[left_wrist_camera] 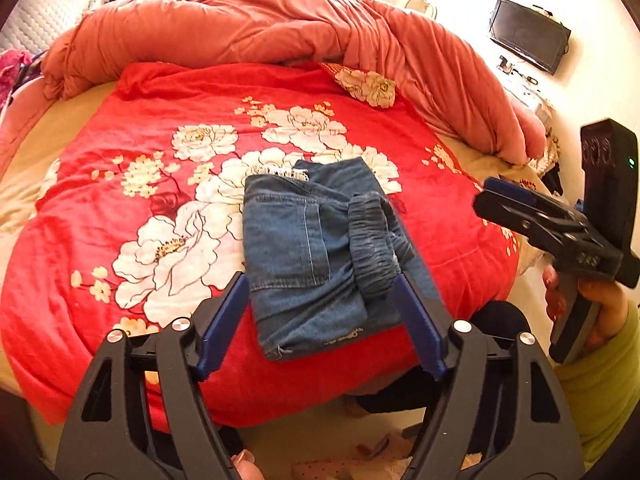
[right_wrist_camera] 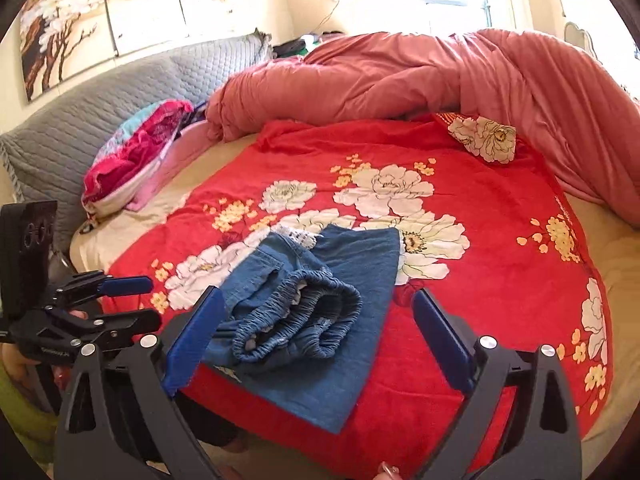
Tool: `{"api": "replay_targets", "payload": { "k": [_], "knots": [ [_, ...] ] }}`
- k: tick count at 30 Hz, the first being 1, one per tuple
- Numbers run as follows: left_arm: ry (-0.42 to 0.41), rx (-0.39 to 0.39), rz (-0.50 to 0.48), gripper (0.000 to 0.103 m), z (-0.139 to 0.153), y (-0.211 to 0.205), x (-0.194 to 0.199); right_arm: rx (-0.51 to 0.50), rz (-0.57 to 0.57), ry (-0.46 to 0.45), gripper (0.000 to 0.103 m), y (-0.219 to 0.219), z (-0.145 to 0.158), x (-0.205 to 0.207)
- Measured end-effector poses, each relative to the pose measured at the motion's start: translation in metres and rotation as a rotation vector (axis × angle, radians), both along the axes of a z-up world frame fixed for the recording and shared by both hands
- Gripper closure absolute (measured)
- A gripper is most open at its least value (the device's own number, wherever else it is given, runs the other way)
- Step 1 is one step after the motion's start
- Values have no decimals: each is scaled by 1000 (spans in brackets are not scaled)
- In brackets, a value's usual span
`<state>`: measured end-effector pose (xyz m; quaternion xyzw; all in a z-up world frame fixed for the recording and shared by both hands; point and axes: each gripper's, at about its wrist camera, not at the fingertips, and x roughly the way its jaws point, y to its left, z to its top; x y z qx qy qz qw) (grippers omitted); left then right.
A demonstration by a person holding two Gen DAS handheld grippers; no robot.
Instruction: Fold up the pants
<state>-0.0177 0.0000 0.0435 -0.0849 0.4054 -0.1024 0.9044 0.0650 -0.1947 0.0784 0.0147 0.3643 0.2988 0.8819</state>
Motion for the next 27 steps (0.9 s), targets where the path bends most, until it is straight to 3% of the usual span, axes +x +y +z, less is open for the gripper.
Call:
{"api": "replay_targets", "payload": {
  "k": [11, 27],
  "knots": [
    [-4, 0, 18, 20, 2, 3, 10, -54, -52, -35, 8, -5, -1, -6],
    [26, 21, 44, 14, -12, 11, 33, -74, -96, 26, 5, -11, -24, 7]
  ]
}}
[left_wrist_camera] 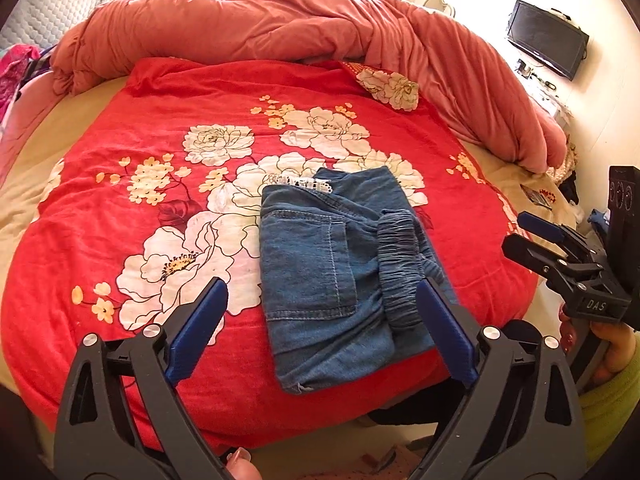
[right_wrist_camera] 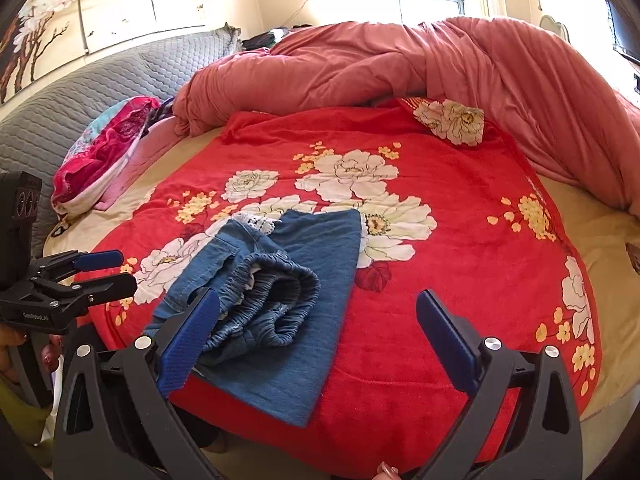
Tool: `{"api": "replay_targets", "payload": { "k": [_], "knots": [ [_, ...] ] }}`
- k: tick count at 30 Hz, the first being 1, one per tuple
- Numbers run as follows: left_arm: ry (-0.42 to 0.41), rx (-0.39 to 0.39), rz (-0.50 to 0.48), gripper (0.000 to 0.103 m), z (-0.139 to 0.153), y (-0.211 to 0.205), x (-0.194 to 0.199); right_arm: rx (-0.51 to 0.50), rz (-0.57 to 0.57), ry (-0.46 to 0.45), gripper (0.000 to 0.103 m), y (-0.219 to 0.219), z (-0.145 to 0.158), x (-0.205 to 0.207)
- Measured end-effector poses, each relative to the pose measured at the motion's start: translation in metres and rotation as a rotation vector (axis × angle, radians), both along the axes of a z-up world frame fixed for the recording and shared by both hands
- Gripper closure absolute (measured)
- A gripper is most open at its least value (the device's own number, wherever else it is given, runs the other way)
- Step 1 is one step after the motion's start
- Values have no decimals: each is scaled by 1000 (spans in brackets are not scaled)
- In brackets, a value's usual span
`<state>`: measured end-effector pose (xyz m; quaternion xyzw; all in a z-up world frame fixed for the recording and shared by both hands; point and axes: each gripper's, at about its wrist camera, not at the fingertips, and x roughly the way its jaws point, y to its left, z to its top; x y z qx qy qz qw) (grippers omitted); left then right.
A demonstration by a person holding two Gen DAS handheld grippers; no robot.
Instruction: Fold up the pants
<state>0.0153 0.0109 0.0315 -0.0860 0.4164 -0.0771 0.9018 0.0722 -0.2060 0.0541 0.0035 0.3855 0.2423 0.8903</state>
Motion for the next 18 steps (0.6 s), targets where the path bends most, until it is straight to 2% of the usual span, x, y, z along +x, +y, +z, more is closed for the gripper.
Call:
{"api": "replay_targets", "payload": {
  "k": [9, 18],
  "knots": [
    [42, -3, 28, 13, -23, 6, 19, -13, 7, 77, 5, 7, -24, 14],
    [98, -52, 66, 13, -53, 17, 40, 35, 3, 173, 6, 14, -53, 35]
  ]
}}
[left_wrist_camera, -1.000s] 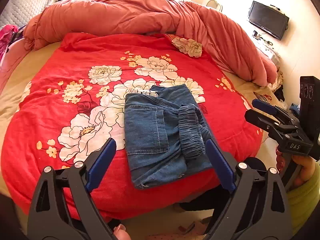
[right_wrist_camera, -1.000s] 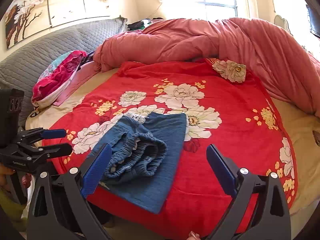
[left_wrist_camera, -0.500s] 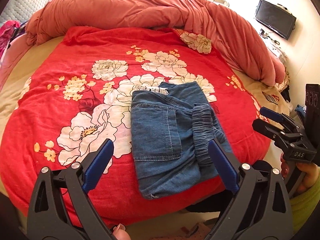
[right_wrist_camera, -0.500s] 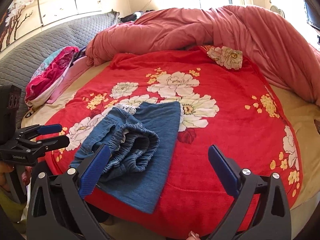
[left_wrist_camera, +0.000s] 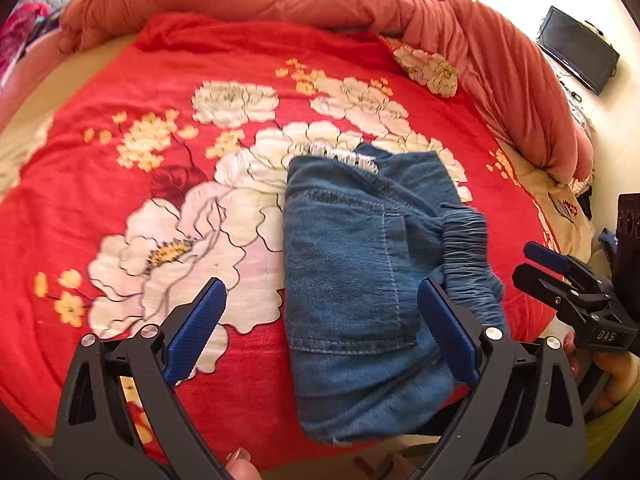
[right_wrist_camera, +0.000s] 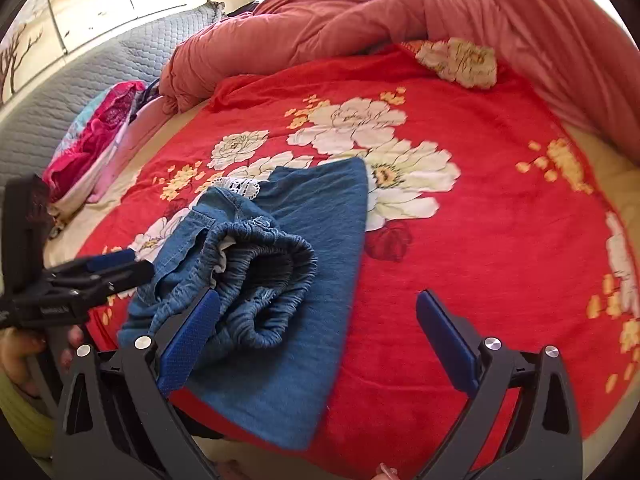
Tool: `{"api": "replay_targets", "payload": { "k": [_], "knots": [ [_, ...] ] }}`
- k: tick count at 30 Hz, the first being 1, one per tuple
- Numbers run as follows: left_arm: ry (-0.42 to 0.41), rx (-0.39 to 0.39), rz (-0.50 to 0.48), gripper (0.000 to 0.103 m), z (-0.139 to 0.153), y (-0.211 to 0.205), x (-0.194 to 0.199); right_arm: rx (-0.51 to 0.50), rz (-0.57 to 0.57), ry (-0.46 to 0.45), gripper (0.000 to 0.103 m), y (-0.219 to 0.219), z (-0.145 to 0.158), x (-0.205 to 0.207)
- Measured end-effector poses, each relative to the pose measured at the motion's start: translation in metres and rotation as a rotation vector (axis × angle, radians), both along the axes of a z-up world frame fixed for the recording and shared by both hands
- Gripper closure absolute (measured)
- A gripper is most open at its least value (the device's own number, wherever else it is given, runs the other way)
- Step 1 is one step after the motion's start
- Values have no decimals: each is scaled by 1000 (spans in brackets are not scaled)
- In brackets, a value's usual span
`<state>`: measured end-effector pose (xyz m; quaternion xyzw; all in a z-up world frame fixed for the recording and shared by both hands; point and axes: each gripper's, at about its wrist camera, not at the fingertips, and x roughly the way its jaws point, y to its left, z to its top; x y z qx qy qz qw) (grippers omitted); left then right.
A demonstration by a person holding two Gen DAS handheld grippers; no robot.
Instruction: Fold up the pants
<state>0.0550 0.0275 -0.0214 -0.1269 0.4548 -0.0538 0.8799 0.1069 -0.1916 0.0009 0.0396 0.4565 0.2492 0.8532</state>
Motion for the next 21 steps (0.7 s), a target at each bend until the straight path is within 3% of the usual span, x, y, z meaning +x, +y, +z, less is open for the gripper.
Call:
{"api": "replay_targets", "payload": {
  "k": [4, 6, 9, 19, 21],
  "knots": [
    [31, -16, -12, 13, -17, -3, 9, 18, -1, 52, 8, 3, -15, 10],
    [38, -22, -16, 13, -22, -4, 11, 42, 15, 81, 22, 6, -22, 13],
    [44, -29, -29, 15, -28, -7, 15, 76, 45, 108, 29, 13, -30, 16],
    [38, -94, -37, 41, -32, -15, 30, 132, 55, 121, 30, 22, -41, 29],
    [42, -101, -42, 46, -31, -17, 32, 149, 76, 120, 44, 23, -41, 30]
  ]
}}
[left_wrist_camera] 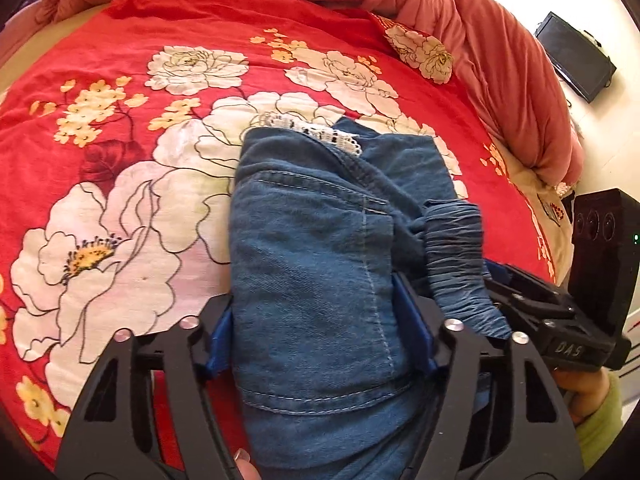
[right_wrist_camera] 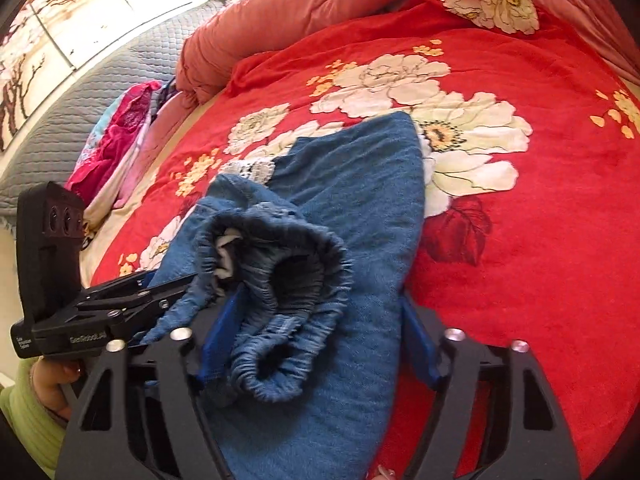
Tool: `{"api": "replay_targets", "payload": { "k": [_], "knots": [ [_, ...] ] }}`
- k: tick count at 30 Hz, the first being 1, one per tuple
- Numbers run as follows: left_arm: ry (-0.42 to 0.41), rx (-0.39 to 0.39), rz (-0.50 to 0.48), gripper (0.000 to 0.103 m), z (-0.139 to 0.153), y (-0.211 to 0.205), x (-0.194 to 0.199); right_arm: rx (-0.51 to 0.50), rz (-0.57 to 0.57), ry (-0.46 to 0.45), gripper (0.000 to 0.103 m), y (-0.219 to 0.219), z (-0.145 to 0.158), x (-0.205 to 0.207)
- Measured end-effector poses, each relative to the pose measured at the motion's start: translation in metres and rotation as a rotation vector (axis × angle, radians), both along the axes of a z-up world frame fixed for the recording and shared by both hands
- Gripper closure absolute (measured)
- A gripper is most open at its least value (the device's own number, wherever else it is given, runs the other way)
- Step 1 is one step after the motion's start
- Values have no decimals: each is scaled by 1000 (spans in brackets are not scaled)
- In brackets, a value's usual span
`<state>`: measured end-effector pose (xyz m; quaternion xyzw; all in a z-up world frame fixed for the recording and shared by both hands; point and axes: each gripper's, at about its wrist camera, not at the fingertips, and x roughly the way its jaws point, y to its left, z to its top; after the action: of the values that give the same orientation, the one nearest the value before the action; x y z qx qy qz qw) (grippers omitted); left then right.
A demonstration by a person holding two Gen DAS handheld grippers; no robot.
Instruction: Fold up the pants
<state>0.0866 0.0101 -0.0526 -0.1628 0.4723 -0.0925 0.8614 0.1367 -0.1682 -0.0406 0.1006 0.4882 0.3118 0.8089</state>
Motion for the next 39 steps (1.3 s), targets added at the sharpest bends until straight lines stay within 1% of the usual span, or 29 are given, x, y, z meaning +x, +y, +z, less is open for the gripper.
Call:
{"api": "replay_targets", "payload": {
  "k": [1, 3, 5, 8, 14, 18, 22, 32, 39],
  "knots": [
    [-3, -2, -9, 49, 1, -1, 0, 10, 10, -1, 47, 1, 1, -1],
    [-8, -7, -14, 52, 4, -2, -1, 24, 24, -15, 56, 3, 5, -4],
    [-23, -15, -17, 60, 11, -1, -4, 29, 31, -42, 61, 4, 12, -8],
    [-50, -8, -36, 61, 23, -4, -6, 18, 39, -83, 63, 8, 24, -12],
    [-98, 17, -41, 61, 43, -10, -2, -19, 50, -151, 63, 14, 47, -8],
    [-125, 21, -30, 61, 55, -6, 11, -33, 52, -194, 63, 17, 59, 7],
    [-145, 43, -22, 61, 62, -5, 27, -51, 60, -231, 63, 23, 66, 25],
    [-160, 78, 0, 61, 63, 6, 68, -94, 68, -242, 63, 39, 59, 66],
    [-147, 92, 15, 61, 51, 11, 87, -129, 74, -242, 63, 50, 49, 85]
  ]
}}
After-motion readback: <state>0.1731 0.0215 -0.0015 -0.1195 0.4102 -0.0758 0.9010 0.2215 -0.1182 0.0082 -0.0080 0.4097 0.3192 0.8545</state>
